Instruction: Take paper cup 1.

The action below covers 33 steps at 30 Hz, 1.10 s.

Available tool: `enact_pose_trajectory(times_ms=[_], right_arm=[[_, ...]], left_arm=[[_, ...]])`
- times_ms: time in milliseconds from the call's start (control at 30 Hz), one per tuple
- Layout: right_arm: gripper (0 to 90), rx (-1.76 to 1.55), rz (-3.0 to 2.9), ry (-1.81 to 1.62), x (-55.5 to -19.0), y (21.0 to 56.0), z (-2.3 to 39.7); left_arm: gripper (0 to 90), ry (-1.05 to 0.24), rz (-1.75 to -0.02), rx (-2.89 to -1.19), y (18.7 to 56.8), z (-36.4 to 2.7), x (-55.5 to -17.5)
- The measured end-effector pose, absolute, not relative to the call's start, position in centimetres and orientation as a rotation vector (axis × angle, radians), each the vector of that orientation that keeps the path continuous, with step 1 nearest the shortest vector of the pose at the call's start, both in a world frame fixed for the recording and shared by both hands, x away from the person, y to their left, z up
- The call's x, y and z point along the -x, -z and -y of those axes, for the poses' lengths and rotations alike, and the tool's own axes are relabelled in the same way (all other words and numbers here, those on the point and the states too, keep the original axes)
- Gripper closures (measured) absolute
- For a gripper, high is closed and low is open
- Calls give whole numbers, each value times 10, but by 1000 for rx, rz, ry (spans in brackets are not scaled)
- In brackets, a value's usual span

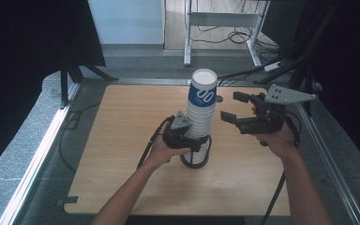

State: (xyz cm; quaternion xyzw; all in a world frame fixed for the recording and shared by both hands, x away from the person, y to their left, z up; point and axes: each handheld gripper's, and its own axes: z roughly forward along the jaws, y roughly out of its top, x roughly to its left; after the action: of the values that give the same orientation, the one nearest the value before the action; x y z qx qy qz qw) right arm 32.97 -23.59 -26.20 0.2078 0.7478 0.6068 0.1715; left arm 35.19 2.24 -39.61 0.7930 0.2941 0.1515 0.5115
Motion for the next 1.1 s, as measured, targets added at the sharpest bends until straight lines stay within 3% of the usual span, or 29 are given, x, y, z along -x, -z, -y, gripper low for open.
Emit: enact_pose_trajectory(times_ms=[633,800,967,1100], right_arm=[[124,-568,-2161,-1746,-359,228,182],[151,-563,-2170,-1742,-366,223,173],[272,-571,-2156,-1734,-366,223,169],[279,-561,-2146,-1731,-365,222,169]], left_arm=[[127,-356,-705,-1914,396,-23,-350],[127,-356,-705,-1914,396,-23,-350],[127,-355,-707,-1912,396,-23,-351],[127,-356,-711,-1913,396,-23,-351]])
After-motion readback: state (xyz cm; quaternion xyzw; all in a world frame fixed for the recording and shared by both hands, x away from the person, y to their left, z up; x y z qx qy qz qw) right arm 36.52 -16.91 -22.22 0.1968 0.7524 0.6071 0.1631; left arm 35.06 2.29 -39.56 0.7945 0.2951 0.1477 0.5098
